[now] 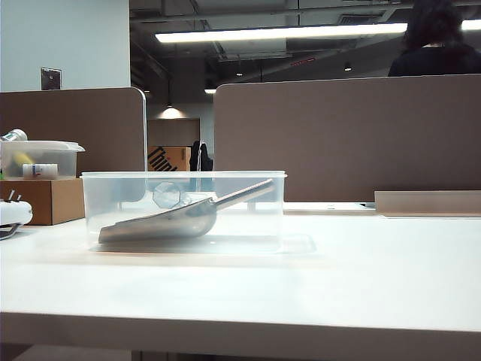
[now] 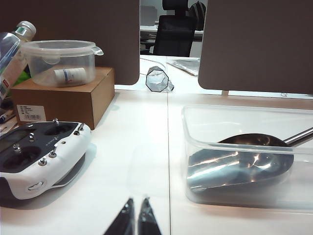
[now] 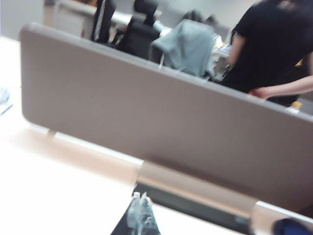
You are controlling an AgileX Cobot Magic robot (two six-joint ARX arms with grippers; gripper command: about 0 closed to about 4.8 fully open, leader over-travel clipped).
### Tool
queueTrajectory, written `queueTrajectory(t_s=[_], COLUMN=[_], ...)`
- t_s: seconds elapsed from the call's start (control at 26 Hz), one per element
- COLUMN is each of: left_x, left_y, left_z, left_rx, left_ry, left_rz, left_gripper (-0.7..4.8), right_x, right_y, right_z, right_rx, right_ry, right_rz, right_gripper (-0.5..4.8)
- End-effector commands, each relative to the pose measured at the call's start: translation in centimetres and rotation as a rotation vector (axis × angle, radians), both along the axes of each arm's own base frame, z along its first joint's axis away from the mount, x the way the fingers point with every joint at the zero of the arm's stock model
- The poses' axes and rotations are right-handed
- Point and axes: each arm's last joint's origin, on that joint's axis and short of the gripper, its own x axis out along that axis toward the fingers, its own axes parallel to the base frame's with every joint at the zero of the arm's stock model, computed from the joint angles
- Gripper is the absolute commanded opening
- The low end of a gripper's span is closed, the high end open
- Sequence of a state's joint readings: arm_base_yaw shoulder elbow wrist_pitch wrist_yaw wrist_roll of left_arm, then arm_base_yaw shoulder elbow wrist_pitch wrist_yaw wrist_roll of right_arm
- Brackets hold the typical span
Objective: Pick up the metal ice scoop from the table and place it inside the transparent plastic box.
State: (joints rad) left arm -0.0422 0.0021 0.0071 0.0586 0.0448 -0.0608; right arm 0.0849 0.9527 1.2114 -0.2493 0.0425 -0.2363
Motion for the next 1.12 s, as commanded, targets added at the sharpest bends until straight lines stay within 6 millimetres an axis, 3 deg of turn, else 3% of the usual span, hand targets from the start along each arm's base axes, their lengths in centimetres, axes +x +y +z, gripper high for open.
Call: queueTrajectory(t_s=[0.04,0.39,0.54,0.73,1.12], left_x=[0.0,0.0,0.0,0.0,0.0], left_y=[0.0,0.0,0.0,0.0,0.0], left_z=[0.1,0.1,0.1,0.1,0.1], left_rx=[0.000,0.000,0.000,0.000,0.000], left_ry=[-0.007,-0.007,-0.007,-0.006,-0.006], left_rz=[-0.006,-0.006,-0.006,-0.006,-0.006], left_gripper=[0.21,0.21,0.21,0.21,0.21], right_x=[-2.2,-7.0,-8.6,-9.2,-9.1], right_y=[-0.3,-1.4,-1.8,-2.1,-2.1], right_z=[-3.6,-15.2,-18.9,-21.8,-24.9], right_rx=[0.004,0.084,0.141,0.196,0.256], right_ry=[-0.038,-0.220,-0.280,-0.293,-0.263], right_rz=[-0.013,-0.061,-0.089,-0.112,-0.108], right_gripper=[-0.03,-0.03,-0.03,-0.03,-0.03])
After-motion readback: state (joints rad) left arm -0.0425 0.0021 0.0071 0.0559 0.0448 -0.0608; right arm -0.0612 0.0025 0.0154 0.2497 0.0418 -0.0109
